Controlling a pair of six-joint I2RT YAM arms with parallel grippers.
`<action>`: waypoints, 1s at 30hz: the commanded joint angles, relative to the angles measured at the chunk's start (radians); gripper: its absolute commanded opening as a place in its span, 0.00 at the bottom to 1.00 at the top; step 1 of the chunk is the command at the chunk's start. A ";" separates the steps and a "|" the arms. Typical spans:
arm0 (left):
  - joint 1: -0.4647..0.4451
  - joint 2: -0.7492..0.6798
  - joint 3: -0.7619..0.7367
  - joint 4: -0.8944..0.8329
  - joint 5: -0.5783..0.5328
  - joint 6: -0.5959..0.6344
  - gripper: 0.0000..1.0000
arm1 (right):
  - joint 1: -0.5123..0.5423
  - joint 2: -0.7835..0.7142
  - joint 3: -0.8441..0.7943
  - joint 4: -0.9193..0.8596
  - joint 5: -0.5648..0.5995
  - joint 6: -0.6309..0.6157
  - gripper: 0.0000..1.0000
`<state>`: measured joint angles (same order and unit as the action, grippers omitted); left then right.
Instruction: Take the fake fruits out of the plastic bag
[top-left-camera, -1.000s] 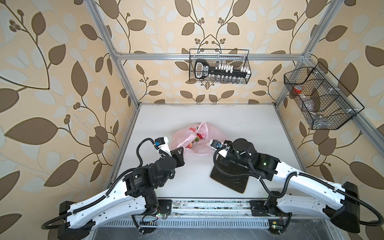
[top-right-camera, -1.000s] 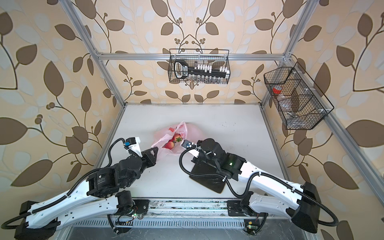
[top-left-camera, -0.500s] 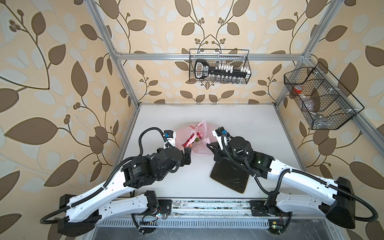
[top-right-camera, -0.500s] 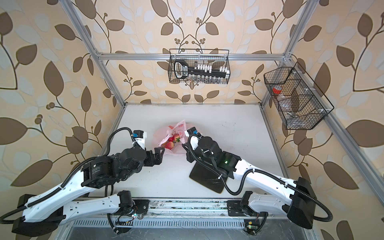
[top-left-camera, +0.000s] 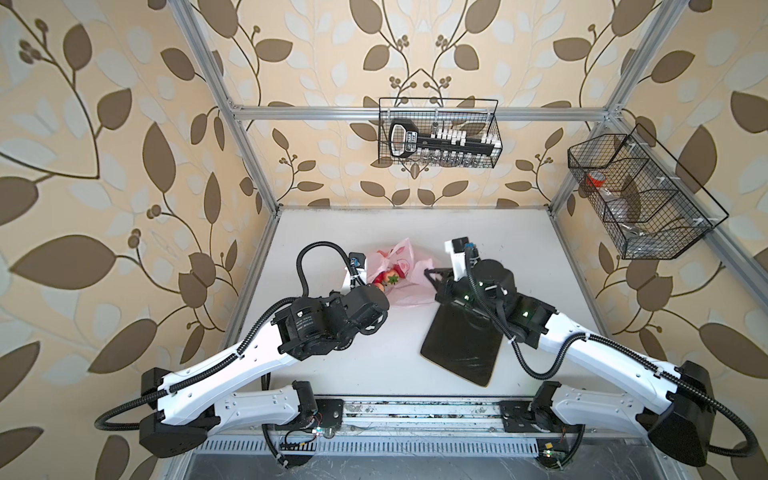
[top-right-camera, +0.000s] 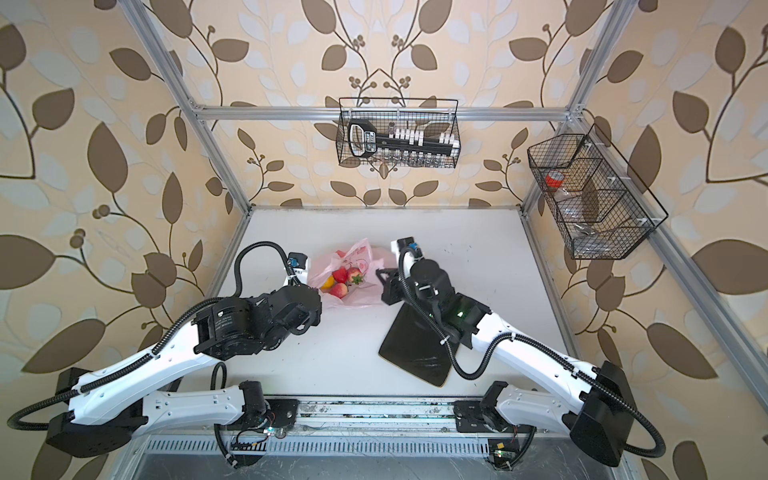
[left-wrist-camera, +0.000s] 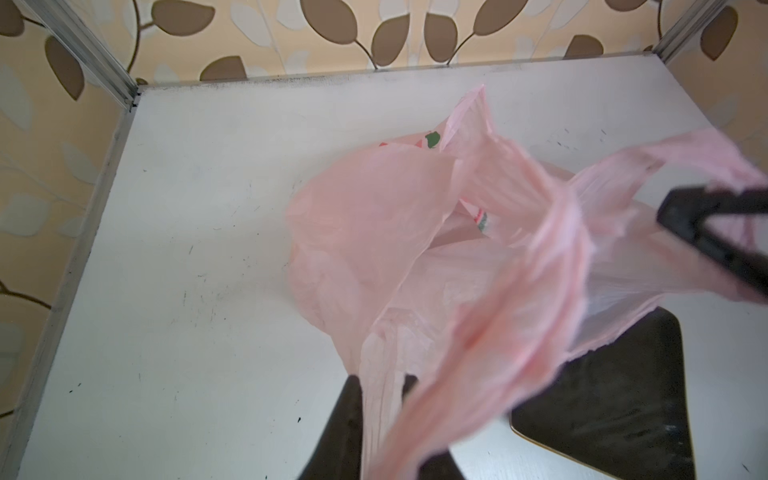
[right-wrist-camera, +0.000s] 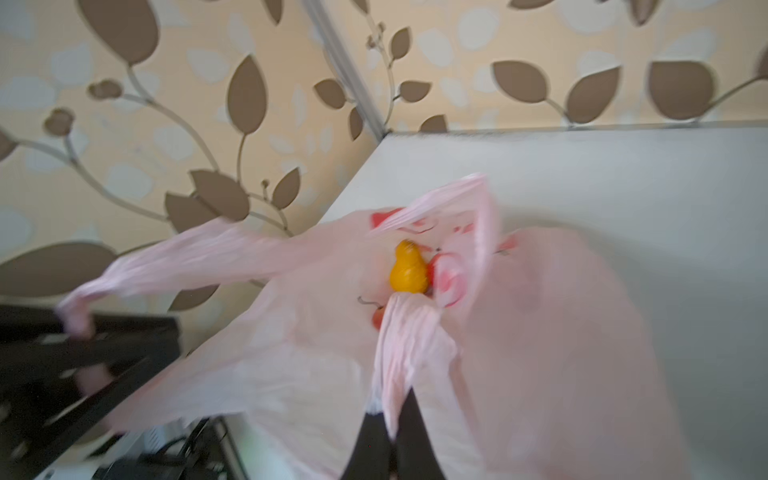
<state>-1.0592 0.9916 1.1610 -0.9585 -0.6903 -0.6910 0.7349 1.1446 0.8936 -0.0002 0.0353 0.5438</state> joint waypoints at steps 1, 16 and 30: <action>0.005 -0.096 -0.109 0.164 -0.135 -0.154 0.01 | -0.174 -0.023 -0.053 0.012 -0.114 0.202 0.00; 0.005 -0.355 -0.491 0.453 0.003 -0.485 0.00 | -0.478 0.077 -0.111 -0.201 -0.307 0.302 0.25; 0.005 -0.303 -0.362 0.227 0.071 -0.608 0.00 | -0.667 -0.147 0.068 -0.712 -0.369 0.074 1.00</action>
<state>-1.0588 0.6800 0.7818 -0.6903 -0.6273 -1.2469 0.1001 1.0943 0.8692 -0.5678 -0.3550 0.7113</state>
